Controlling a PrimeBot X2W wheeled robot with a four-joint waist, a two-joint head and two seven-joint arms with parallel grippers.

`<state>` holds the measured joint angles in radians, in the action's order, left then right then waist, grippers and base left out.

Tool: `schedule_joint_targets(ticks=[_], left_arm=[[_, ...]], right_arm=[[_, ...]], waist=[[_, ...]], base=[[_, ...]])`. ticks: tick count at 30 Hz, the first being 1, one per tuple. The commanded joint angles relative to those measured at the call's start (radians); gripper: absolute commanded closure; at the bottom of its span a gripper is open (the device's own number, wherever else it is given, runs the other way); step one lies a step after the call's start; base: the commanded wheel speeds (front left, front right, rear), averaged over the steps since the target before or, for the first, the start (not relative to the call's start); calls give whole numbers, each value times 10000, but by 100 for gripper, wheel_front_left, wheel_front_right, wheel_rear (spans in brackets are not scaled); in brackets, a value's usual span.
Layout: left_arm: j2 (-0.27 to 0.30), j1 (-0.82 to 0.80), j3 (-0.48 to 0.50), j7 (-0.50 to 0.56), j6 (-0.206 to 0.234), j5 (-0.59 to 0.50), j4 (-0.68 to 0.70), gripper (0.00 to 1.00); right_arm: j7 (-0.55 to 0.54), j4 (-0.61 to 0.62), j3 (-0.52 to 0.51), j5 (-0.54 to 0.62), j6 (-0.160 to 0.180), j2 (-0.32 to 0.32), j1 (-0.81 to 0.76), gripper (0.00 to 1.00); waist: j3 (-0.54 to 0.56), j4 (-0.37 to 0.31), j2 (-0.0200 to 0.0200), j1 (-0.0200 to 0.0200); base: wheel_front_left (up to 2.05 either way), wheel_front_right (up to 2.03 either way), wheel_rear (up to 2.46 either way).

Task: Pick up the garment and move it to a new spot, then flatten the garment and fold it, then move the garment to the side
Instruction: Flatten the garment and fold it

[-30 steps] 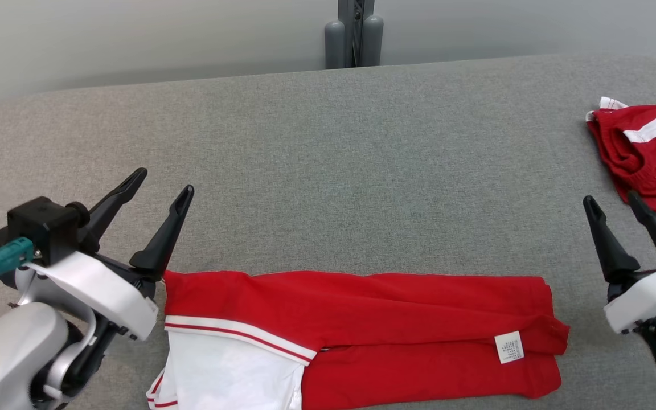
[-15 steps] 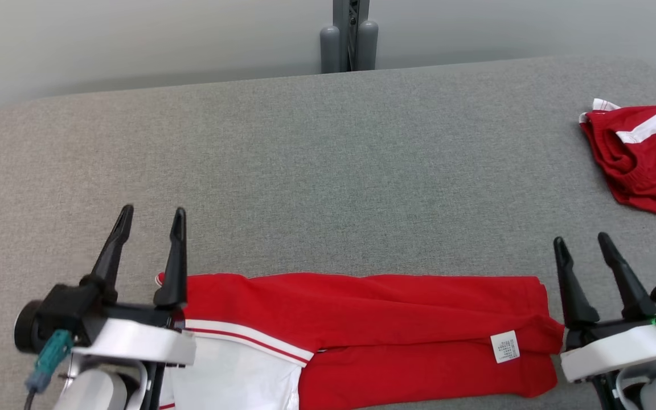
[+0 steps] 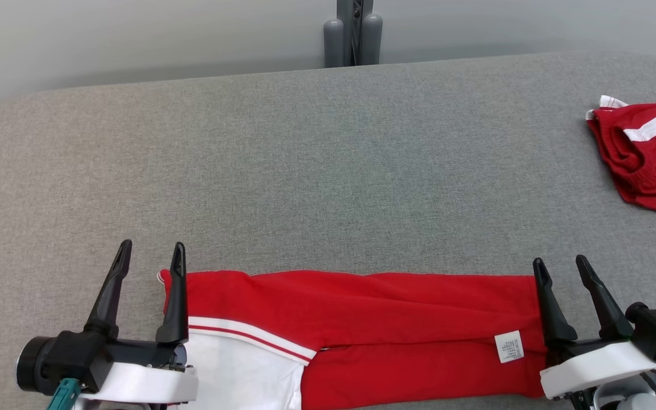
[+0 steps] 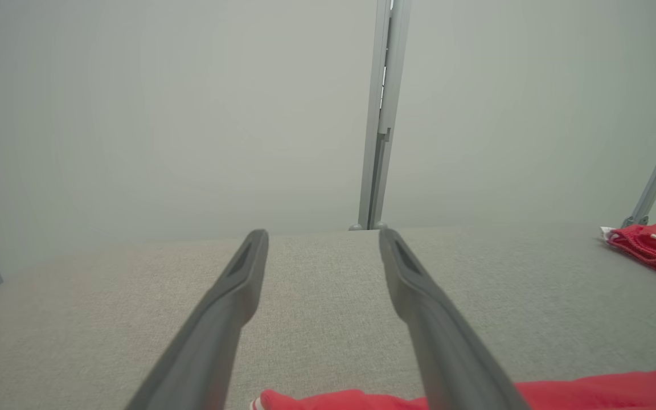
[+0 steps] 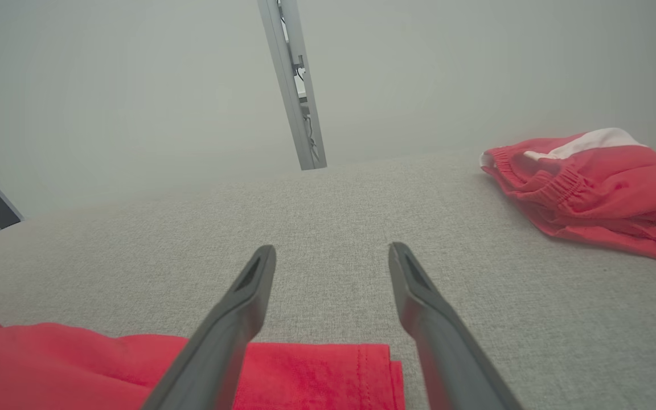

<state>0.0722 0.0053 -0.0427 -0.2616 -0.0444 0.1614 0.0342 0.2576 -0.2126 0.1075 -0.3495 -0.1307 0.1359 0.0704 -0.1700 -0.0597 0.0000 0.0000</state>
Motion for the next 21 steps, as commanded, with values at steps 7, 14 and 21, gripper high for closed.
schedule_joint_targets(ticks=[7, 14, 21], left_arm=[[-184, -47, 422, -35, -460, -251, -187, 0], [-193, -55, 388, -36, -609, -136, -322, 0], [-193, -80, 324, -36, -683, -53, -485, 0]], right_arm=[[78, -271, 28, -322, -3, 64, -58, 0], [-576, -1026, 212, -1649, -3, 315, -231, 0], [-1584, -1496, 615, -3007, -3, 544, -409, 0]], waist=[[-21, 41, 0, 0], [-116, -1, 0, 0], [-235, -24, 0, 0]], base=[[0, 0, 0], [0, 0, 0], [0, 0, 0]])
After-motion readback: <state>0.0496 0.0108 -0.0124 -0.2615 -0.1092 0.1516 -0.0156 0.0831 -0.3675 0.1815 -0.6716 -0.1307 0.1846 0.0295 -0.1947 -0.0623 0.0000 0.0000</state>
